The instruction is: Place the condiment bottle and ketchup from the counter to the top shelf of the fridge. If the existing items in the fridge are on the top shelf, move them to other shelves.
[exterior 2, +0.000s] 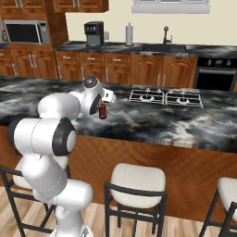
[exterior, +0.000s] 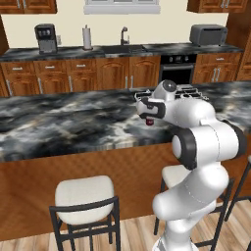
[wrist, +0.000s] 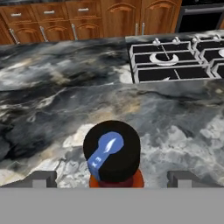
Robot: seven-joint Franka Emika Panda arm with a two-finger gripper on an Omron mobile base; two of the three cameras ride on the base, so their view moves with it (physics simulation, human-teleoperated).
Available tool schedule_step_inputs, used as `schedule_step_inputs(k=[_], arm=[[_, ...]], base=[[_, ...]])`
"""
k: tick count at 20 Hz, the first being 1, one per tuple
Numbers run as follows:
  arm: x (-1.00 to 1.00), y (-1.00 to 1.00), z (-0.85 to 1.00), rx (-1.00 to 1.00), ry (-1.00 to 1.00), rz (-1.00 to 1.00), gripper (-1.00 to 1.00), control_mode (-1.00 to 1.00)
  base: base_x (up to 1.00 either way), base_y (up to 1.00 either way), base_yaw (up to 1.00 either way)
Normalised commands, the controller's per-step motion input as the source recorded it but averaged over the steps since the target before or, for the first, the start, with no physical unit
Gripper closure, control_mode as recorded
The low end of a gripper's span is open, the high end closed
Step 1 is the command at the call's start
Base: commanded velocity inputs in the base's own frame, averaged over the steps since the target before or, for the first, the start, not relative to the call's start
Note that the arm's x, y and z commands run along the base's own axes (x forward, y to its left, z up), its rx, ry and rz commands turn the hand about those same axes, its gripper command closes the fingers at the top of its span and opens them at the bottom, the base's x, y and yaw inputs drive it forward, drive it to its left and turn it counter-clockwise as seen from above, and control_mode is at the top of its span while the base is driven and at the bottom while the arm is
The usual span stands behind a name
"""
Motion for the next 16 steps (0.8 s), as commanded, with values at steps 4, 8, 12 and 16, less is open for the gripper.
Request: schedule_step_inputs(k=[4,8,12,16], arm=[[0.18,0.00,-0.05,0.00,0.00,0.00,-1.00,-1.00],[0.11,0.00,-0.04,0.00,0.00,0.00,-1.00,-1.00],[0.08,0.00,-0.03,0.00,0.00,0.00,1.00,-1.00],[0.02,0.00,-0.01,0.00,0.00,0.00,1.00,-1.00]], base=[[0.00,0.00,0.00],[0.00,0.00,0.00],[0.00,0.00,0.00],[0.00,0.00,0.00]])
